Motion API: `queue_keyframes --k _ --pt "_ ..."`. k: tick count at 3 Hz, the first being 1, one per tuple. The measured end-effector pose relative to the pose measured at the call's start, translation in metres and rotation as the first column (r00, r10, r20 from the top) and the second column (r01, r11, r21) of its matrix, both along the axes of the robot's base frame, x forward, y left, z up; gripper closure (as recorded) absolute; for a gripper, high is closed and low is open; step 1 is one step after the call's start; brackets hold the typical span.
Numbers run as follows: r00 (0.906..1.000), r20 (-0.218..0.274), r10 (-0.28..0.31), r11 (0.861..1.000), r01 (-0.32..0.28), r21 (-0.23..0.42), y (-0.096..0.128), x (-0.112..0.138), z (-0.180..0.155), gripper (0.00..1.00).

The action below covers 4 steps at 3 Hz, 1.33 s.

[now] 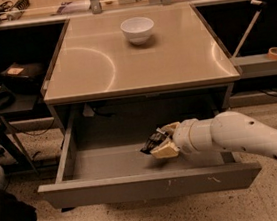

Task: Place rxbar chocolate into top drawer

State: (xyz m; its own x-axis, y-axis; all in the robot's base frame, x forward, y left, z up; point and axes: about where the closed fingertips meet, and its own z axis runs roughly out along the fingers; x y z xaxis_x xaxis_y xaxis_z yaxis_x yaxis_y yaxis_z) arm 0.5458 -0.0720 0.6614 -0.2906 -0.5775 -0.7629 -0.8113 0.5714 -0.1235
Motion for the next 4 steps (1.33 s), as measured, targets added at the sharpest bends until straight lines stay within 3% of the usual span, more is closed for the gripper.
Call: queue_keyframes --k 2,3,4 --pt "1.0 0.0 0.0 1.0 0.0 0.0 0.0001 0.0 0.0 0.12" --pt "1.0 0.0 0.0 1.0 0.0 0.0 0.0001 0.0 0.0 0.0" --pt "1.0 0.0 0.0 1.0 0.0 0.0 0.0001 0.0 0.0 0.0"
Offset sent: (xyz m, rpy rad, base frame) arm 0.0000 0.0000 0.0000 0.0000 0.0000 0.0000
